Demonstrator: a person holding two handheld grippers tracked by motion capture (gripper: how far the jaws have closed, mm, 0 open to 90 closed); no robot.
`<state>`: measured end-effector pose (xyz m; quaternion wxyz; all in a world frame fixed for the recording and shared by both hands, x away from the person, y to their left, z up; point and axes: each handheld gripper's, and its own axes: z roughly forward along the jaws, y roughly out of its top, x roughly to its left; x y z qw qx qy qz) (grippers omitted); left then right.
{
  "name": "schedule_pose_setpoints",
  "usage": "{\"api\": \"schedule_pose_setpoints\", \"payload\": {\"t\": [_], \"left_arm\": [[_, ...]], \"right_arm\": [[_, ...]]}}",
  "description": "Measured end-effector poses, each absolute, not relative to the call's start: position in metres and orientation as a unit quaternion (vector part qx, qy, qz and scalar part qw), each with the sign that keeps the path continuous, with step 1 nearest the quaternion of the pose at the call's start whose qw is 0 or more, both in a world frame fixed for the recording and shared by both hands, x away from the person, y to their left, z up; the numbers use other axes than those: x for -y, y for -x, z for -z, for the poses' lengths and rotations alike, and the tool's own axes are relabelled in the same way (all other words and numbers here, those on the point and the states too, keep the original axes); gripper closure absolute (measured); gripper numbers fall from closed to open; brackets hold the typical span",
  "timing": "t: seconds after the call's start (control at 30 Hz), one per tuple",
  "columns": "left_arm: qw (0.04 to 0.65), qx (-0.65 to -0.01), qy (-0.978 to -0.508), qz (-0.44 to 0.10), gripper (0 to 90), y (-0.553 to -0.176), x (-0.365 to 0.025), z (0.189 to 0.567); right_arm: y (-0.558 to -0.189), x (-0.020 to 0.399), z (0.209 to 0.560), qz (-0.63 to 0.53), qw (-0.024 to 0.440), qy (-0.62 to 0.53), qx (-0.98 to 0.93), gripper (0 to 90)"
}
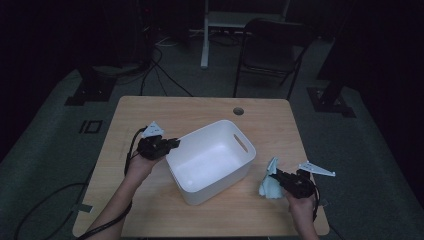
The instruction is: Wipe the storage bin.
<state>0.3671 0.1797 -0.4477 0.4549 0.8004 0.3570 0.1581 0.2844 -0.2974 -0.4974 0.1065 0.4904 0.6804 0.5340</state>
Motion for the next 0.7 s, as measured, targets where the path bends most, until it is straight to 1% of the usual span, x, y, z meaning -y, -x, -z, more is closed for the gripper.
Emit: {"api": "schedule_pose_setpoints", "payload": {"t": [0.13,0.37,0.5,0.7], "left_arm": [[0.446,-0.374,-0.792,-0.183,86.9,-0.353,-0.182,0.448],[0.468,-0.388,-0.769,-0.196,86.4,-0.335,-0.185,0.455],[0.479,-0.390,-0.760,-0.202,86.4,-0.332,-0.184,0.458],[0.479,-0.386,-0.758,-0.218,86.1,-0.330,-0.182,0.460]], "right_arm": [[-0.285,0.296,0.498,-0.533,0.106,-0.490,-0.682,82.1],[-0.286,0.293,0.497,-0.532,0.106,-0.486,-0.685,82.2],[-0.290,0.290,0.495,-0.534,0.103,-0.484,-0.686,82.3],[-0.300,0.282,0.480,-0.550,0.107,-0.470,-0.682,82.5]]}}
